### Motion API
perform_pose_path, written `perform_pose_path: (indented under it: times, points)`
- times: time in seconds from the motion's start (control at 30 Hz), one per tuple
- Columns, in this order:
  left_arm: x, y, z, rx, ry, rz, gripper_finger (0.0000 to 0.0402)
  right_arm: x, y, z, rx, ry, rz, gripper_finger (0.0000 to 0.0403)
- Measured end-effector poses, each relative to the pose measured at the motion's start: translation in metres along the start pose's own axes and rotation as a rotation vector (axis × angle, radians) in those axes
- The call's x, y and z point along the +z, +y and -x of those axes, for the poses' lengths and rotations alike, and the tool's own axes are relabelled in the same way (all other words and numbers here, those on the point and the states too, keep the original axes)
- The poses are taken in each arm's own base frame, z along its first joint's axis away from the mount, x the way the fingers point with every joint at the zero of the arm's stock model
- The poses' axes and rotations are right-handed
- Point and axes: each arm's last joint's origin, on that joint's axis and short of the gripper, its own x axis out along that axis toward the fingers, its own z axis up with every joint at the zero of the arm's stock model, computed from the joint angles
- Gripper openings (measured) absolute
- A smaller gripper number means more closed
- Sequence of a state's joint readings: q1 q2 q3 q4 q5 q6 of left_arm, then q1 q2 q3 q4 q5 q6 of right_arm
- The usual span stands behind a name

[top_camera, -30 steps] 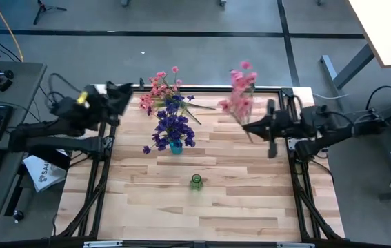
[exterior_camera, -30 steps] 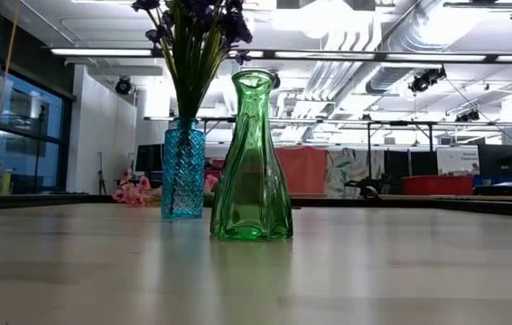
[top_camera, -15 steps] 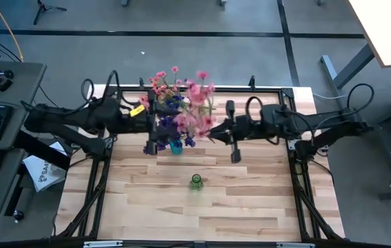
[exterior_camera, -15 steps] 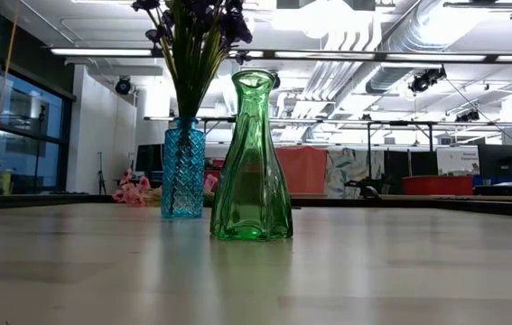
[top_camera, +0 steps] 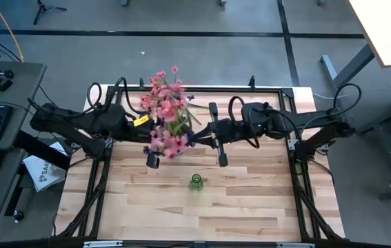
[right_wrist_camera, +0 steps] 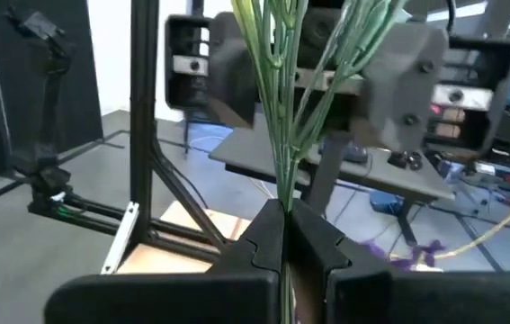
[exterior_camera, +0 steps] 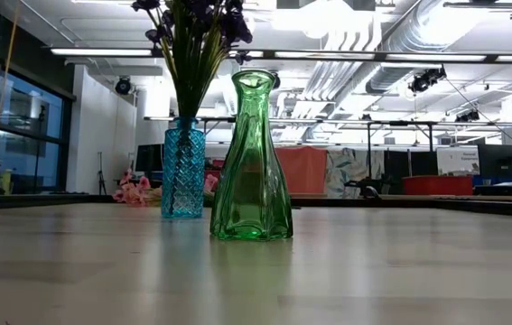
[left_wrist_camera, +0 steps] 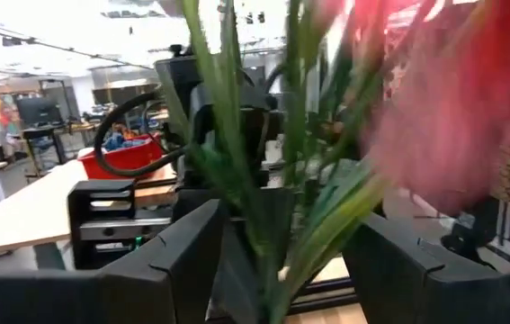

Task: Sort flowers into vase by color
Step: Put the bottom pink flowers into the green crystal vase

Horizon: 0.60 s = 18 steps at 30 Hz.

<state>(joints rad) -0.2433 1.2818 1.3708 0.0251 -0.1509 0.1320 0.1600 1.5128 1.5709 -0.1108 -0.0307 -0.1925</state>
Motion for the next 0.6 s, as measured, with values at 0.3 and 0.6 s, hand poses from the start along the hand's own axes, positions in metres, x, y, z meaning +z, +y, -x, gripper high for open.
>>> perform_pose_path:
  times: [0.3, 0.6]
  points:
    - [-0.0019, -0.0005, -0.0018, 0.067, 0.015, 0.042, 0.0207, -0.0004, 0.0013, -0.004, 0.001, -0.007, 0.0, 0.0]
    - [-0.0065, -0.0018, -0.0071, 0.071, 0.028, -0.013, 0.0165, -0.0015, 0.0017, -0.0042, 0.011, 0.002, 0.0, 0.0]
